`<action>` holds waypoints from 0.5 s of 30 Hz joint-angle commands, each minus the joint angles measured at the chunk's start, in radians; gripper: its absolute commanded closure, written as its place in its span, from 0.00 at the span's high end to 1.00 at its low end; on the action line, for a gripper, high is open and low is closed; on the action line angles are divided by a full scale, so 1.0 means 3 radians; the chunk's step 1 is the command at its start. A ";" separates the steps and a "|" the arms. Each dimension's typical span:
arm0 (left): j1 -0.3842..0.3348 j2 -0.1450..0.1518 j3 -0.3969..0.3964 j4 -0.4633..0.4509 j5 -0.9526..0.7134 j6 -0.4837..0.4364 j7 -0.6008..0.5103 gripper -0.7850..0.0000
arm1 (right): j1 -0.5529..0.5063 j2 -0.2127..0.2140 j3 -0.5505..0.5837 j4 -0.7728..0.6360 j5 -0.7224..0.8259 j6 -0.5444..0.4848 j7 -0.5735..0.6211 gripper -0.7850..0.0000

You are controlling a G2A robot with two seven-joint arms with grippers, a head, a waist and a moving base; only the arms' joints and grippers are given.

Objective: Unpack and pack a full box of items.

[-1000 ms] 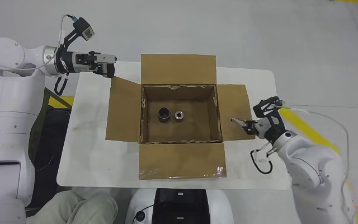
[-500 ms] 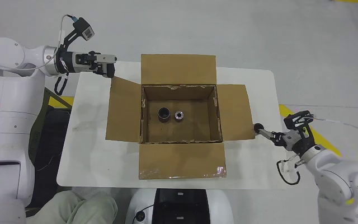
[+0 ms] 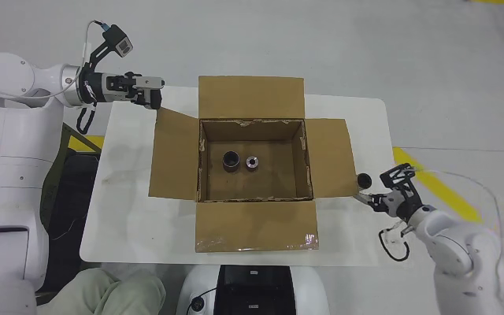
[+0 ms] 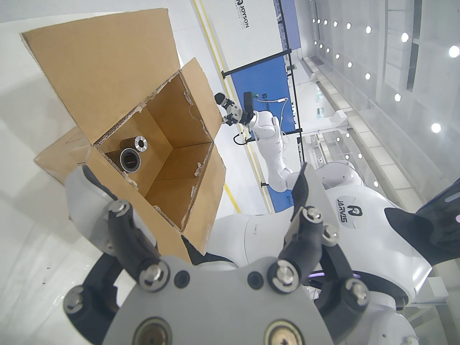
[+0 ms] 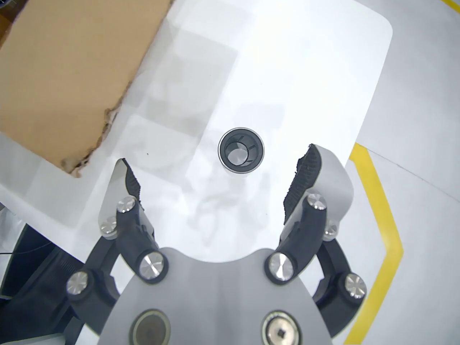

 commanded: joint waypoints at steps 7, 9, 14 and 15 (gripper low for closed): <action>0.0000 0.0000 0.0000 0.0000 0.0000 0.0000 0.0000 1.00 | 0.0175 0.0013 -0.0209 0.0285 -0.0146 0.0042 -0.0066 1.00; 0.0000 0.0000 0.0000 0.0000 0.0000 0.0000 0.0000 1.00 | 0.0217 0.0017 -0.0245 0.0357 -0.0169 0.0039 -0.0097 1.00; 0.0000 0.0000 0.0000 0.0000 0.0000 0.0000 0.0000 1.00 | 0.0301 0.0028 -0.0290 0.0536 -0.0170 0.0053 -0.0161 1.00; 0.0000 0.0000 0.0000 0.0000 0.0000 0.0000 0.0000 1.00 | 0.0316 0.0030 -0.0298 0.0569 -0.0169 0.0057 -0.0169 1.00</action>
